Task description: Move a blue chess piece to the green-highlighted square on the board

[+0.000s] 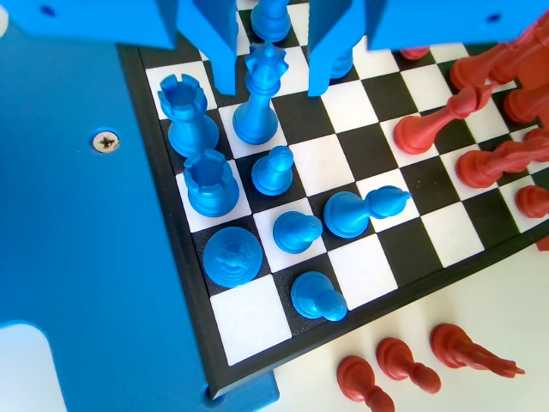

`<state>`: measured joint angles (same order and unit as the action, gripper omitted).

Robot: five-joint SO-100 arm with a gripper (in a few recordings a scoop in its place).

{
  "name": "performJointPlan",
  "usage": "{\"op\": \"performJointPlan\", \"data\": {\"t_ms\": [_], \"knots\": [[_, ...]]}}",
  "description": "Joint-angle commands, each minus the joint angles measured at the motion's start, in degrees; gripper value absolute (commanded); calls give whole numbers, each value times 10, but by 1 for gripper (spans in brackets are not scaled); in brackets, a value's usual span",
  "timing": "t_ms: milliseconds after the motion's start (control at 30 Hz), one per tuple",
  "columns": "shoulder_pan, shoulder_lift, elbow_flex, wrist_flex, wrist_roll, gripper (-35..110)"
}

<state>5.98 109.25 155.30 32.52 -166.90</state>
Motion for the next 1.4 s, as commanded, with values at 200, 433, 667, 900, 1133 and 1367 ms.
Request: {"op": "performJointPlan", "data": {"t_ms": [200, 433, 667, 900, 1133, 1367], "knots": [[-14, 10, -30, 43, -127, 13], [-24, 20, -88, 123, -108, 13], [-34, 26, -171, 212, -83, 9], [-63, 64, -235, 291, -3, 1], [-119, 140, -269, 338, 205, 1], [-128, 244, -388, 504, 462, 1]]}}
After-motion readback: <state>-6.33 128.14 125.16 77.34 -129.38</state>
